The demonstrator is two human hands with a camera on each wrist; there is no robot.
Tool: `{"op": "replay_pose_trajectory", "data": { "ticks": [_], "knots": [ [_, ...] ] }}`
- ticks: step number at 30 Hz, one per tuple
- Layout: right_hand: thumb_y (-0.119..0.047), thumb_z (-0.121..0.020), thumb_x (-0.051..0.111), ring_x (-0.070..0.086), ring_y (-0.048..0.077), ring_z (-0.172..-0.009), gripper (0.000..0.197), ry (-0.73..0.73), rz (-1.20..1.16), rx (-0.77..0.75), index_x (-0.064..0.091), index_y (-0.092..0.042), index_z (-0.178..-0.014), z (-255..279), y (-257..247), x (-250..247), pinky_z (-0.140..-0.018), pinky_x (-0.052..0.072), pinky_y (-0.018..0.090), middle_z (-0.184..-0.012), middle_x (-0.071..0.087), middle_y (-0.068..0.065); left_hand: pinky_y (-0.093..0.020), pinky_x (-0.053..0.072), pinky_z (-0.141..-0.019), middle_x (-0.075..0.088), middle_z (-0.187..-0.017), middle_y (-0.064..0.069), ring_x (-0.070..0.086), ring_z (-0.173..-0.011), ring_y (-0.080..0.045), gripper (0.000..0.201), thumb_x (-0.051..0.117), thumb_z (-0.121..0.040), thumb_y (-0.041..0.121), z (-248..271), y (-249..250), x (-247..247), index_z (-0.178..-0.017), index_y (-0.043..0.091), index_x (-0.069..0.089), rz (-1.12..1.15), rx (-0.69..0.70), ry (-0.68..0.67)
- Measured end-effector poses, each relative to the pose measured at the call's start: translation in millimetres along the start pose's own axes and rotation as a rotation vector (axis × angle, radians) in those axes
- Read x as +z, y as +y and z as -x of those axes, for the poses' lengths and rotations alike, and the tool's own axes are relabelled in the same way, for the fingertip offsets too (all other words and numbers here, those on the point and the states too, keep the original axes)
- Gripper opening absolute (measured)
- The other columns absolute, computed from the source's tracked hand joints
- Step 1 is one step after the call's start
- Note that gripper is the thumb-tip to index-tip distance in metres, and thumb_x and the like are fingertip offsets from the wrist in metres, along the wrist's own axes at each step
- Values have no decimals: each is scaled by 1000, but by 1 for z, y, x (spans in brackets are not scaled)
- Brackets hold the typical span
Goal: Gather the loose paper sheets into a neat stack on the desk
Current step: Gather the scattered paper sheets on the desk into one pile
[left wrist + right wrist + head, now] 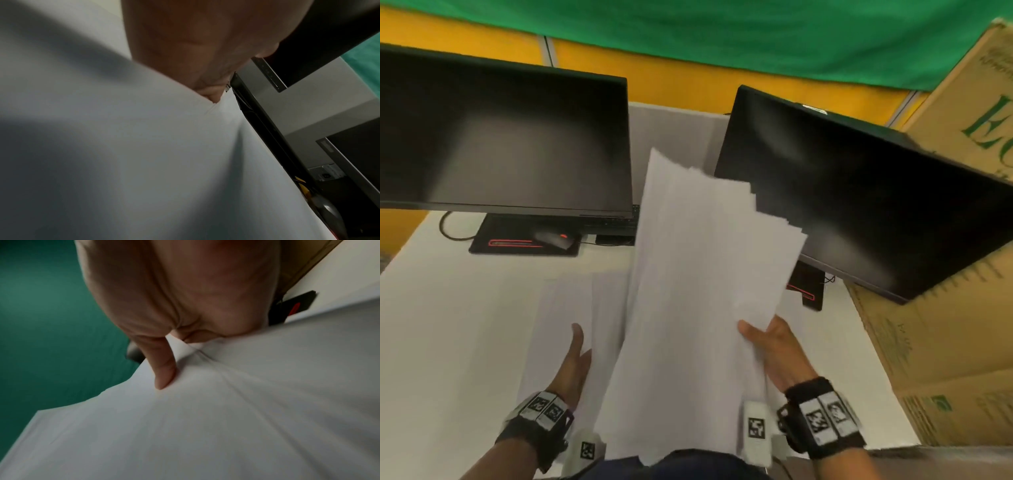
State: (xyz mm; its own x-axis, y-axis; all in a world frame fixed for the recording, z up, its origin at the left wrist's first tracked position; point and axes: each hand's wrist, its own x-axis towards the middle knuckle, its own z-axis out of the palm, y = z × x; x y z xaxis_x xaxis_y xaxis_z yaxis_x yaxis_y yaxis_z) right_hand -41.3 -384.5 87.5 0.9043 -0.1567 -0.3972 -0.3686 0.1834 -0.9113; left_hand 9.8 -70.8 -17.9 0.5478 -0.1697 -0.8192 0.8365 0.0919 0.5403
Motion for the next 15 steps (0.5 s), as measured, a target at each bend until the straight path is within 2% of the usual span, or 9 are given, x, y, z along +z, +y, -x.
{"op": "replay_pose_trajectory", "data": {
  "ticks": [2,3,5,6,7,9,12,13,15],
  "knots": [
    [-9,-85,64,66,23,-104,30,39,111,79,63,-16,-114,-18,24,19,-94,50,38,-112,71,6,-45,45,-92,75,-96,-10,61,-99,-34,92,15,-73,83,10,4,7,-116,15,60,37,41,3],
    [-9,-87,62,66,20,-99,30,51,143,123,61,-16,-116,-26,35,26,-89,51,32,-109,70,3,-44,43,-91,72,-99,-8,59,-99,-31,88,10,-77,78,10,5,7,-118,15,57,50,63,2],
    [-9,-89,61,62,12,-87,31,70,219,199,58,-14,-119,-36,54,37,-73,48,21,-105,67,0,-44,34,-106,56,-124,-3,52,-115,-30,90,15,-73,82,12,5,8,-128,19,48,9,59,16],
    [-8,-88,61,61,13,-86,32,69,272,224,57,-11,-120,-41,64,41,-70,48,20,-109,67,5,-43,28,-111,50,-136,-2,47,-124,-29,96,23,-68,86,10,4,8,-134,20,45,-20,52,11],
    [-7,-88,62,61,17,-90,35,58,337,237,57,-6,-123,-44,74,44,-75,49,23,-117,65,11,-41,26,-113,48,-141,-1,46,-126,-27,92,31,-69,84,6,1,9,-137,23,41,-22,69,5],
    [-8,-87,63,59,22,-106,45,28,466,258,51,-3,-130,-46,91,50,-93,46,28,-131,59,15,-35,35,-101,59,-124,-1,55,-109,-25,62,47,-82,64,6,-1,11,-130,24,45,-75,136,23],
    [-20,-91,58,45,23,-130,61,-37,652,292,31,-10,-144,-41,109,56,-108,32,27,-143,45,5,-38,52,-80,70,-109,-11,66,-96,-32,90,81,-52,55,-1,-10,7,-124,9,54,-231,157,-14],
    [-25,-91,56,41,23,-134,67,-41,699,302,23,-12,-148,-38,114,59,-110,30,27,-147,40,5,-37,53,-74,70,-108,-14,66,-95,-32,88,82,-52,49,-5,-12,5,-125,8,54,-279,178,-7],
    [-34,-89,56,39,24,-136,75,40,780,255,15,-16,-149,-35,122,60,-113,32,32,-152,32,7,-35,50,-76,65,-114,-17,62,-96,-30,71,77,-69,30,-8,-16,1,-129,4,49,-329,195,26]
  ]
}}
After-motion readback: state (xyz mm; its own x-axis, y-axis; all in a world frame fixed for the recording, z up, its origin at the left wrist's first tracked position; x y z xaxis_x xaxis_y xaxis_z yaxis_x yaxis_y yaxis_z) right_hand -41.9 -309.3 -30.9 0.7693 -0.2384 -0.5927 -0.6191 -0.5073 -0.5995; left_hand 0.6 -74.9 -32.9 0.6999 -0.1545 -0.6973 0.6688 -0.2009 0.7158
